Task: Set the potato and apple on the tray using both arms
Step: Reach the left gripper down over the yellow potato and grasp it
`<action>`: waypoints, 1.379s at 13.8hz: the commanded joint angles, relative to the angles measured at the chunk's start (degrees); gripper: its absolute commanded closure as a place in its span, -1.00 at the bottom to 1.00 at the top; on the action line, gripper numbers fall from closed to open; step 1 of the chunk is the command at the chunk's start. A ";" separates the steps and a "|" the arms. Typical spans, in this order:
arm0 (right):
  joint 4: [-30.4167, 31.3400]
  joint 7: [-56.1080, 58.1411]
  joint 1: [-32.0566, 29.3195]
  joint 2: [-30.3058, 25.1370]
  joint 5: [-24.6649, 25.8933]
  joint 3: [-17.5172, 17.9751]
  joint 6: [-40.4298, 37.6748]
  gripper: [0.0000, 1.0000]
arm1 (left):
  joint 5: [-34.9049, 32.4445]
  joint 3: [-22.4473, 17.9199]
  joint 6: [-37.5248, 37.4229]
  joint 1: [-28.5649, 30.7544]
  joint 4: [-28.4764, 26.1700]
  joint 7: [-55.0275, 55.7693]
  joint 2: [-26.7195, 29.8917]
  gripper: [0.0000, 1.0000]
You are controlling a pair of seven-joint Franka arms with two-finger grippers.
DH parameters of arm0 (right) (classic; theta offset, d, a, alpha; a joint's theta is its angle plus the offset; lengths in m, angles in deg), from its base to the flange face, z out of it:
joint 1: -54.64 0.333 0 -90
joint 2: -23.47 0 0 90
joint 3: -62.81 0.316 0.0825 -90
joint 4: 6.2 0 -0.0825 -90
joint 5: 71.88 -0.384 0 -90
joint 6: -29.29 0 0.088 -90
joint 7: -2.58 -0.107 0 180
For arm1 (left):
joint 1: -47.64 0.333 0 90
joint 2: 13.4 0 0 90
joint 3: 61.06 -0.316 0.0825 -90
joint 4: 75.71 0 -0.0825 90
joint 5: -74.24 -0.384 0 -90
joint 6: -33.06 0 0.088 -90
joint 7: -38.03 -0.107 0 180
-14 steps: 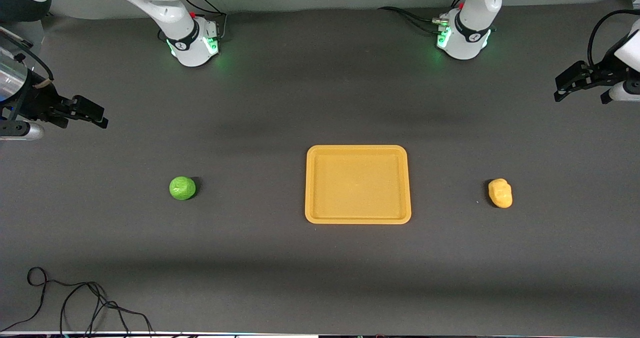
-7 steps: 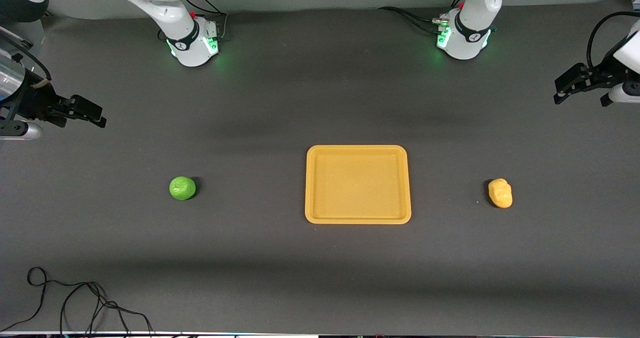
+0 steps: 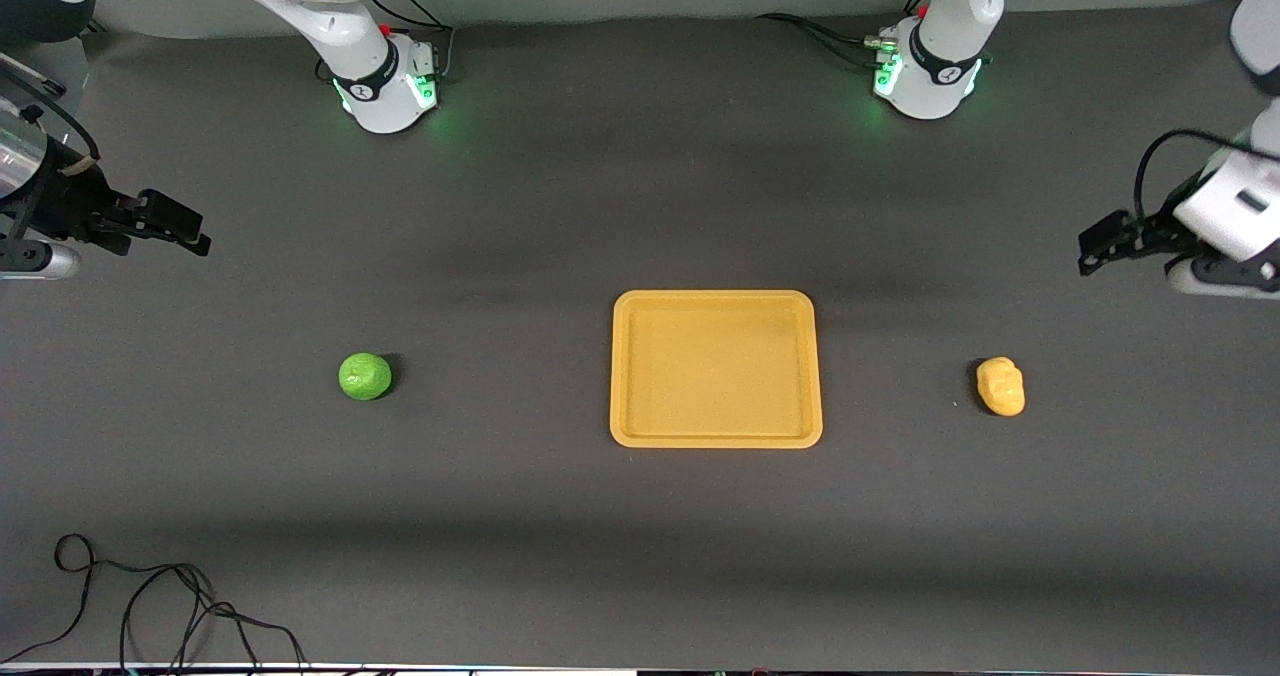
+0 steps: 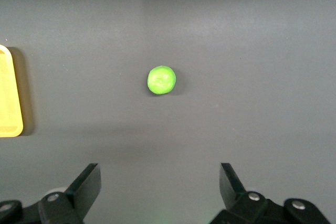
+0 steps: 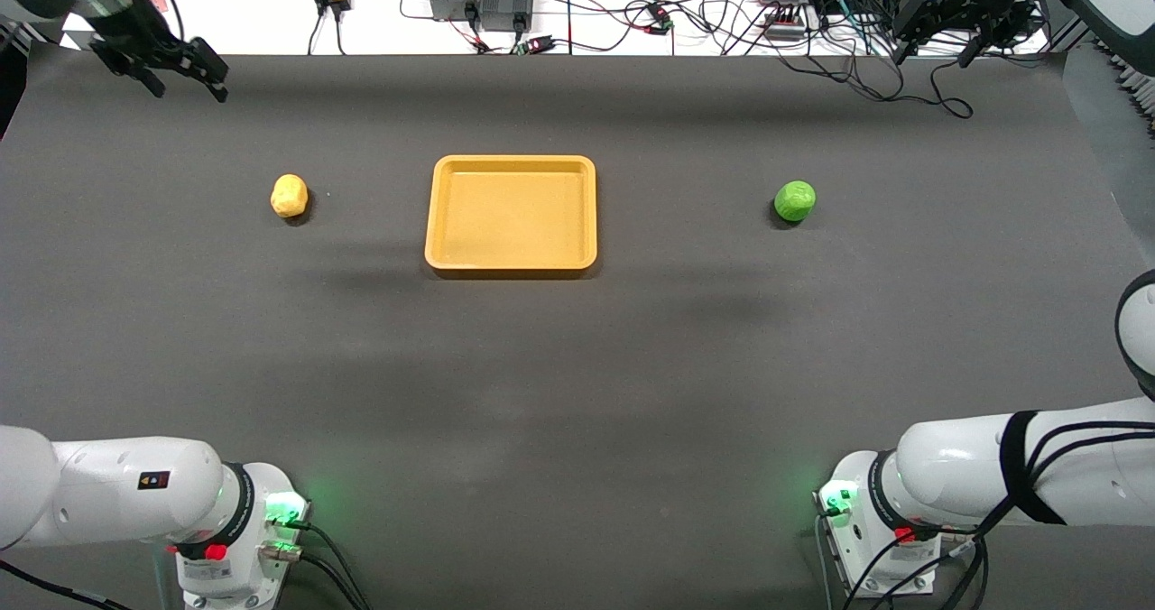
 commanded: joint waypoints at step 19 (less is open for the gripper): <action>3.74 1.51 0.56 4.66 0.07 0.37 6.67 -1.00 | -2.78 -0.35 29.70 -0.15 -2.02 -0.57 -31.90 -0.96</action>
